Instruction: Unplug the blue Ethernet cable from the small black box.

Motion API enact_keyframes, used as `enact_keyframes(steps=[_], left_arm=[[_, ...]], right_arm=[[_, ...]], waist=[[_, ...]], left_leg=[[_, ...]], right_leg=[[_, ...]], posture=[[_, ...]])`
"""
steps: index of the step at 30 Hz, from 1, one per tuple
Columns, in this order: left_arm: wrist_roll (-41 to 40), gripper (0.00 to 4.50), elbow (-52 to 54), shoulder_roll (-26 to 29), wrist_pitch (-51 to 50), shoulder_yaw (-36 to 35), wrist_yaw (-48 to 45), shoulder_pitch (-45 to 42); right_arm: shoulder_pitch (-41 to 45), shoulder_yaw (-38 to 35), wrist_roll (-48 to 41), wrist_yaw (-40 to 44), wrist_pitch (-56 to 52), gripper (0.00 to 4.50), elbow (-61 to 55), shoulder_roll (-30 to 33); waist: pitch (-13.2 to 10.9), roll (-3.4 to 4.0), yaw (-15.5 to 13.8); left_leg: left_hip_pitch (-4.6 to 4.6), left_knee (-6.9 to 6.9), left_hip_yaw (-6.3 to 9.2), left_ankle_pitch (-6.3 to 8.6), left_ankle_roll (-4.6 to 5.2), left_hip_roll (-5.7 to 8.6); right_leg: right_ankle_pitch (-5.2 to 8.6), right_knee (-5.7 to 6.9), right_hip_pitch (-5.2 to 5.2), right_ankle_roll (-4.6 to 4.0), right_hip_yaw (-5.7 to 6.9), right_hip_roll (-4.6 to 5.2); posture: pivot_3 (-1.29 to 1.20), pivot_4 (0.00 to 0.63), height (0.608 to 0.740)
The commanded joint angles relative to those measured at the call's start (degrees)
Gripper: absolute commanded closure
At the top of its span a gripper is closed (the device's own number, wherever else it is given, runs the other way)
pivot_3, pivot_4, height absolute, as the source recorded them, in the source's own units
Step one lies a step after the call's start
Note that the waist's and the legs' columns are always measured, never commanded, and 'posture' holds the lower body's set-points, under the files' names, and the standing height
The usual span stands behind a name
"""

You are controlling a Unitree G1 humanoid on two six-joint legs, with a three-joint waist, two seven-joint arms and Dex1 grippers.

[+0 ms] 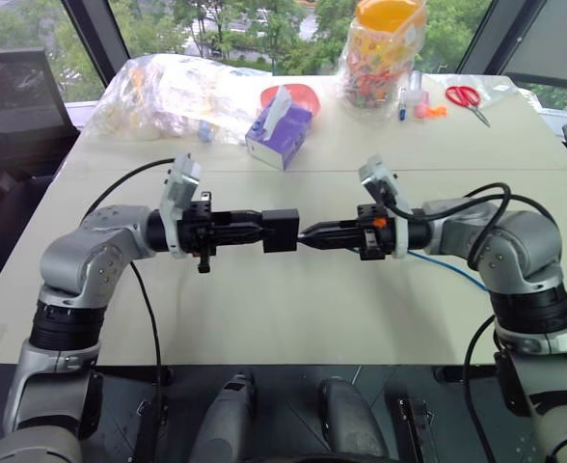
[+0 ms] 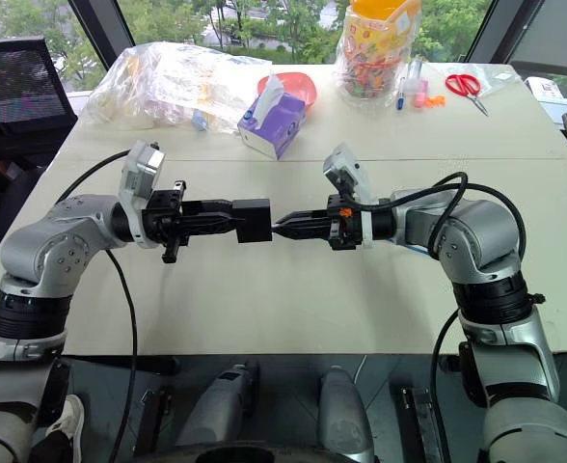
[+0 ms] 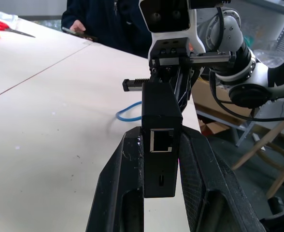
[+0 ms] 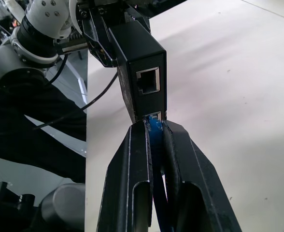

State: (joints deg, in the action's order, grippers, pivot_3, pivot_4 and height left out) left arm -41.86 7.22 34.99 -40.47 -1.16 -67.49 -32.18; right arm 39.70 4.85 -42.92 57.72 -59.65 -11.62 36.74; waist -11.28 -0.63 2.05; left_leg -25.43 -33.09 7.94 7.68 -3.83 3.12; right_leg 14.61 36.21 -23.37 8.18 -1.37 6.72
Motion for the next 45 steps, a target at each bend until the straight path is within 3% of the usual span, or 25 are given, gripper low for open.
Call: enact_keyframes(steps=[1,14,24,33,36,41,45], left_arm=[[-0.9,4.06,0.8,-0.1,0.6,-1.5,0.7,-1.3],[-4.3,4.06,1.1,0.7,-3.4,-3.8,1.5,-2.2],[0.6,4.06,1.7,3.4,2.0,-0.9,-1.0,-1.0],[1.9,4.06,1.7,3.8,3.8,-0.6,-1.3,-0.6],[2.1,4.06,1.5,3.7,4.1,-0.5,-1.1,-0.7],[2.5,4.06,1.3,2.3,5.3,-0.7,-0.4,-1.1],[2.3,4.06,1.6,1.0,5.1,-0.7,0.2,-1.4]], right_arm=[[0.1,1.1,0.5,0.6,1.4,4.47,-2.7,0.4],[-2.5,4.7,10.8,3.9,14.1,4.47,-0.8,4.9],[-2.7,5.6,16.2,5.7,21.5,4.47,6.6,9.6],[-1.6,4.0,14.6,4.9,22.1,4.47,9.7,9.5],[-1.5,3.2,12.9,4.6,20.8,3.23,9.1,8.6],[-1.8,2.3,11.3,3.6,17.5,0.63,6.7,6.4],[-1.4,0.3,8.1,2.7,13.5,0.63,4.5,4.0]], waist=[[0.0,0.0,0.0],[0.0,0.0,0.1],[0.0,-0.01,0.0],[0.0,-0.01,0.0],[0.0,-0.03,-0.1],[0.0,-0.01,-0.5],[0.0,-0.02,-1.0]], left_leg=[[0.0,0.0,0.0,0.0,0.0,0.0],[0.0,0.0,0.0,0.0,0.0,0.0],[-0.01,0.0,-0.01,0.0,0.0,0.0],[-0.01,0.02,-0.01,0.0,0.0,0.0],[-0.01,0.01,-0.01,0.0,0.0,0.0],[0.0,0.04,-0.05,0.01,0.01,-0.01],[-0.02,0.04,-0.05,0.01,0.01,-0.01]], right_leg=[[0.0,0.0,0.0,0.0,0.0,0.0],[0.0,-0.03,0.0,0.0,0.0,0.0],[0.0,-0.05,0.01,0.0,0.0,0.01],[0.0,-0.05,0.0,0.0,0.0,0.01],[0.0,-0.05,0.01,0.0,0.0,0.01],[0.01,-0.05,-0.01,-0.01,-0.01,0.03],[0.0,-0.05,-0.03,0.0,-0.01,0.02]], posture=[[0.0,0.15,0.728],[0.0,0.15,0.728],[0.0,0.15,0.728],[0.0,0.15,0.728],[0.0,0.15,0.728],[0.0,0.15,0.728],[0.0,0.15,0.728]])
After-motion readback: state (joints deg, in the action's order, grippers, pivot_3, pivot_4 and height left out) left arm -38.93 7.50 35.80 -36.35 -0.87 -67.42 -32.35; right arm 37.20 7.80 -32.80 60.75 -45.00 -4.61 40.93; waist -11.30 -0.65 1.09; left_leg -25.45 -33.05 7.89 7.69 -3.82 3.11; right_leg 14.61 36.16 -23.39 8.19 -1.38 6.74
